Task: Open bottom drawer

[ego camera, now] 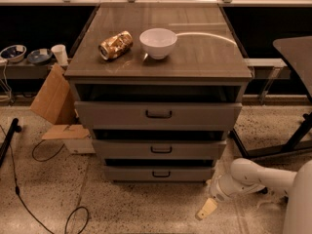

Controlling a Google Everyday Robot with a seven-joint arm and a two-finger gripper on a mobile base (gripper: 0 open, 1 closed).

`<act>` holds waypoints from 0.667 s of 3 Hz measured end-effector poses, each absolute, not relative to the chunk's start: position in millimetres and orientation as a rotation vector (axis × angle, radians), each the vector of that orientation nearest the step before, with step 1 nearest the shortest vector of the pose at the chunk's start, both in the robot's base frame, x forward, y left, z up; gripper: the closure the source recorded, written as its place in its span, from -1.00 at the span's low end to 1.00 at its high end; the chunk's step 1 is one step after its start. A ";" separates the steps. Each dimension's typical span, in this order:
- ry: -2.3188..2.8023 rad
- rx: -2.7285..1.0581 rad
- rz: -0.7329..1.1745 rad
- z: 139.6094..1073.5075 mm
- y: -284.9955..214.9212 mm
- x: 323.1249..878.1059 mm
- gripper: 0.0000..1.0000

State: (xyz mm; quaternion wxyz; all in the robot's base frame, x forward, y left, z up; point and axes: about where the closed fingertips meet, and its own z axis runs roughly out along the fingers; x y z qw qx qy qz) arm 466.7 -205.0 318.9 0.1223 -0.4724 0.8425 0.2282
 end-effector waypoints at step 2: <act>2.493 -1.154 0.689 271.3 -225.3 495.3 -1.00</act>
Offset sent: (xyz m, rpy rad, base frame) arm 0.0554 -0.0417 -0.0742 0.0826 -0.0259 -0.2775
